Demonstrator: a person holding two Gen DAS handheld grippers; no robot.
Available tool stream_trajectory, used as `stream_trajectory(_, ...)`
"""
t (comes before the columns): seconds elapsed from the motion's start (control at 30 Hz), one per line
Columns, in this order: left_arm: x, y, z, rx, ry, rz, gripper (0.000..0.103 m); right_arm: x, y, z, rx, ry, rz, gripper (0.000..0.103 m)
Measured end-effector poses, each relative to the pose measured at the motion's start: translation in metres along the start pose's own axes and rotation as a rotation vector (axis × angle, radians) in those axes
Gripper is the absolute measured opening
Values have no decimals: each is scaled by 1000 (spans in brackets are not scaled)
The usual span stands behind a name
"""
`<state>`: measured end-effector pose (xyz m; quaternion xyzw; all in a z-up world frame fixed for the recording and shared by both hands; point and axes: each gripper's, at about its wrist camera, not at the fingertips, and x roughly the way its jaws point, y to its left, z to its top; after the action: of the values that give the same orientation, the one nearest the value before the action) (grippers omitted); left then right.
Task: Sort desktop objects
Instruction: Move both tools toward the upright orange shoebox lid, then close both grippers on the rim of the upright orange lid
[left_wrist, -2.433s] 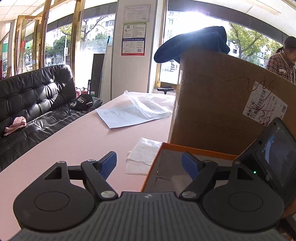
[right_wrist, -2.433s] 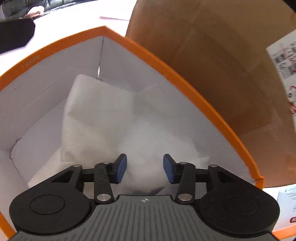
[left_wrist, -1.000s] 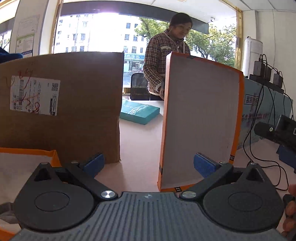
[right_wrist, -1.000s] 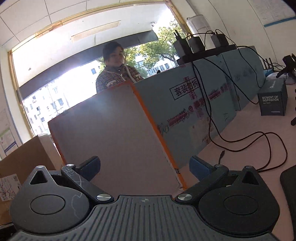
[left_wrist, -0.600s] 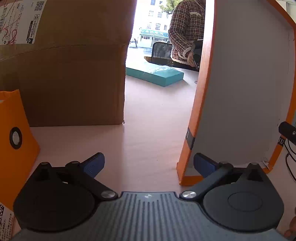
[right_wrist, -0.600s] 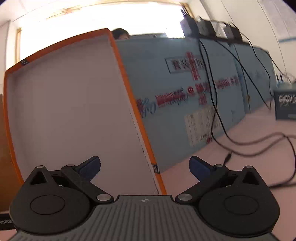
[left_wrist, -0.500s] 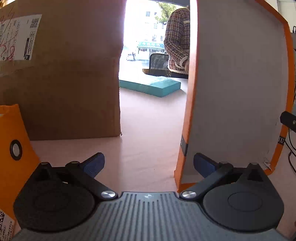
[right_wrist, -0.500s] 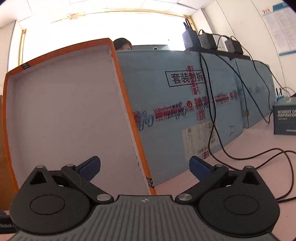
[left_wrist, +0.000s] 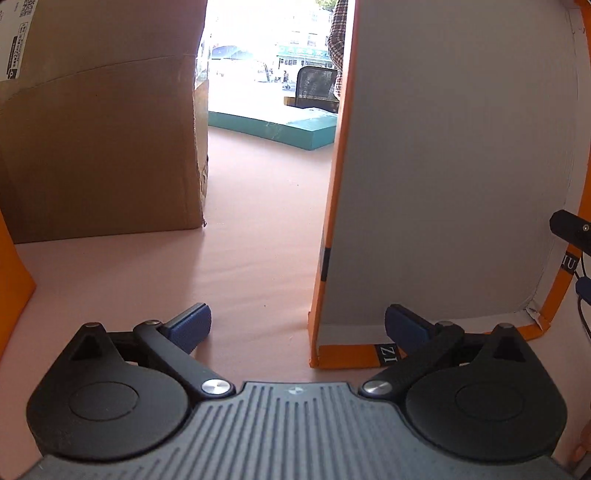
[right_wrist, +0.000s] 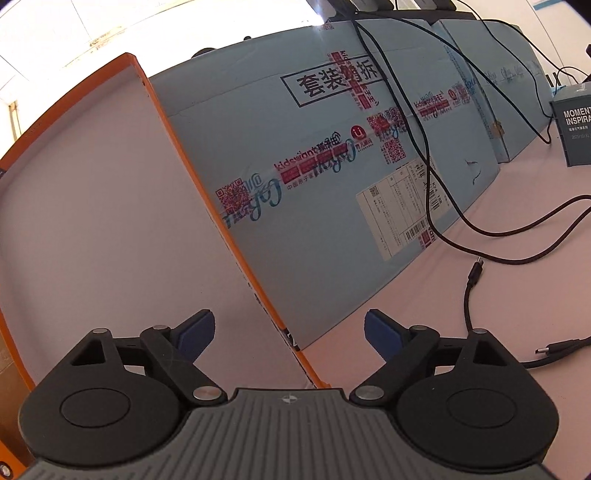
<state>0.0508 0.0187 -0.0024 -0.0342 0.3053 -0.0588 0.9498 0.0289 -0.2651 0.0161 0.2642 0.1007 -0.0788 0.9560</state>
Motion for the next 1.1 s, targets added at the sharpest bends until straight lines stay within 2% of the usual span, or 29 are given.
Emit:
stream_trajectory(0.07, 0, -1, 0, 8, 1, -1, 95, 6, -5, 0, 33, 22, 17, 68)
stream_trajectory(0.13, -1, 1, -1, 6, -1, -7, 92, 10, -7, 1, 51, 28, 25, 48)
stream_trajectory(0.17, -2, 3, -1, 3, -4, -14, 87, 13, -8, 1, 54, 36, 23, 29)
stream_trajectory(0.2, -3, 5, -1, 1, -8, -20, 81, 14, -8, 1, 55, 44, 30, 18)
stream_trajectory(0.23, -3, 5, -2, 1, -11, -18, 78, 16, -8, 1, 55, 51, 41, 18)
stream_trajectory(0.3, -4, 7, -2, 0, -17, 5, 55, 15, -7, 2, 44, 46, 53, 15)
stream_trajectory(0.33, -5, 6, -2, -5, -21, 17, 50, 14, -6, 2, 39, 40, 57, 15)
stream_trajectory(0.4, -5, 9, 1, -20, -27, 6, 28, 10, -1, 4, 5, 16, 70, 13)
stream_trajectory(0.47, -7, 11, 1, -25, -28, -15, 16, 4, 8, 5, -50, -17, 87, 12)
stream_trajectory(0.7, -14, 22, 2, -26, -21, -59, 13, -48, 39, 7, -190, -129, 187, 12)
stream_trajectory(0.97, -46, 30, -12, 36, -7, -155, 14, -130, 64, -2, -333, -225, 190, 11)
stream_trajectory(1.1, -85, 32, -33, 100, -23, -232, 16, -177, 81, -4, -513, -288, 156, 9)
